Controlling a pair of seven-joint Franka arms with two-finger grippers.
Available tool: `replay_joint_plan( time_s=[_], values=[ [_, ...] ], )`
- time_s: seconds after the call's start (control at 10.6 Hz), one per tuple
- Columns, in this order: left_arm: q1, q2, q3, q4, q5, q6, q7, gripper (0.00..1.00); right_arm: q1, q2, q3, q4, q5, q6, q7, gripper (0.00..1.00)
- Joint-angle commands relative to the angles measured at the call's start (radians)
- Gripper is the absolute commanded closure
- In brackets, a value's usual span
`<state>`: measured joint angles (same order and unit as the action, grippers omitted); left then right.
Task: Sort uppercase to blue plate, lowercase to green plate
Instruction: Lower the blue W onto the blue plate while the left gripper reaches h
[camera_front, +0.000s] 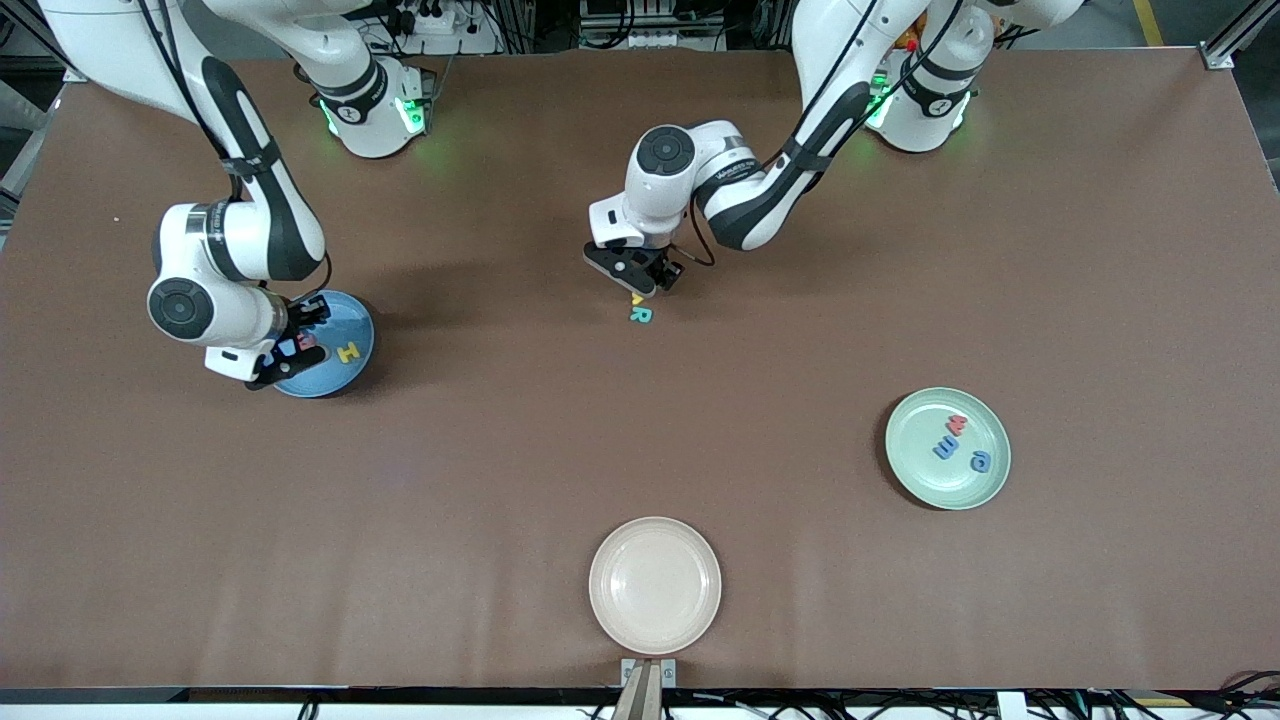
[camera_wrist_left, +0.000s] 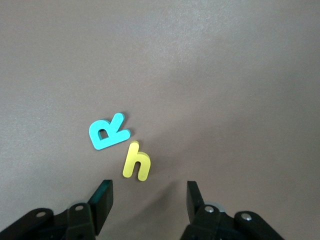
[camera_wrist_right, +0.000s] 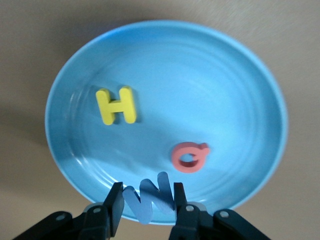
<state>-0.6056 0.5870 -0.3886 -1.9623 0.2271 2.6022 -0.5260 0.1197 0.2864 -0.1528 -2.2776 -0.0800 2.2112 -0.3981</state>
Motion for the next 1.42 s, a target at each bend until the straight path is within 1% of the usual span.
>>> replay_joint_plan(
  time_s=[0.0, 0.09, 0.19, 0.28, 0.47, 0.66, 0.85, 0.95, 1.14, 1.33],
  values=[
    [-0.006, 0.028, 0.008, 0.022, 0.067, 0.006, -0.009, 0.34, 0.0, -0.006, 0.009, -0.036, 0.083, 0.031, -0.015, 0.55],
    [-0.006, 0.033, 0.008, 0.022, 0.077, 0.006, -0.011, 0.36, -0.002, -0.003, 0.01, -0.036, 0.091, 0.035, -0.013, 0.47],
    [-0.006, 0.033, 0.008, 0.022, 0.077, 0.004, -0.008, 0.37, -0.002, 0.008, 0.01, -0.034, 0.091, 0.038, -0.013, 0.28],
    [-0.008, 0.037, 0.01, 0.029, 0.083, 0.004, -0.003, 0.37, -0.003, 0.008, 0.01, -0.034, 0.091, 0.041, -0.013, 0.24],
    [-0.008, 0.072, 0.014, 0.066, 0.164, 0.004, -0.008, 0.4, -0.006, 0.005, 0.012, -0.025, 0.091, 0.038, -0.013, 0.23],
    [-0.008, 0.083, 0.014, 0.077, 0.166, 0.004, -0.008, 0.4, -0.003, -0.006, 0.016, 0.003, 0.091, 0.028, -0.001, 0.23],
    [-0.017, 0.094, 0.016, 0.083, 0.166, 0.004, -0.008, 0.4, 0.001, -0.013, 0.027, 0.076, 0.091, -0.029, 0.024, 0.23],
    [-0.02, 0.094, 0.016, 0.083, 0.167, 0.004, -0.008, 0.4, 0.001, -0.025, 0.06, 0.125, 0.091, -0.074, 0.074, 0.23],
    [-0.022, 0.093, 0.016, 0.083, 0.167, 0.001, -0.009, 0.41, -0.002, -0.064, 0.128, 0.185, 0.091, -0.116, 0.169, 0.22],
    [-0.022, 0.093, 0.016, 0.083, 0.167, -0.001, -0.009, 0.42, 0.0, -0.088, 0.173, 0.214, 0.092, -0.134, 0.231, 0.22]
  ],
)
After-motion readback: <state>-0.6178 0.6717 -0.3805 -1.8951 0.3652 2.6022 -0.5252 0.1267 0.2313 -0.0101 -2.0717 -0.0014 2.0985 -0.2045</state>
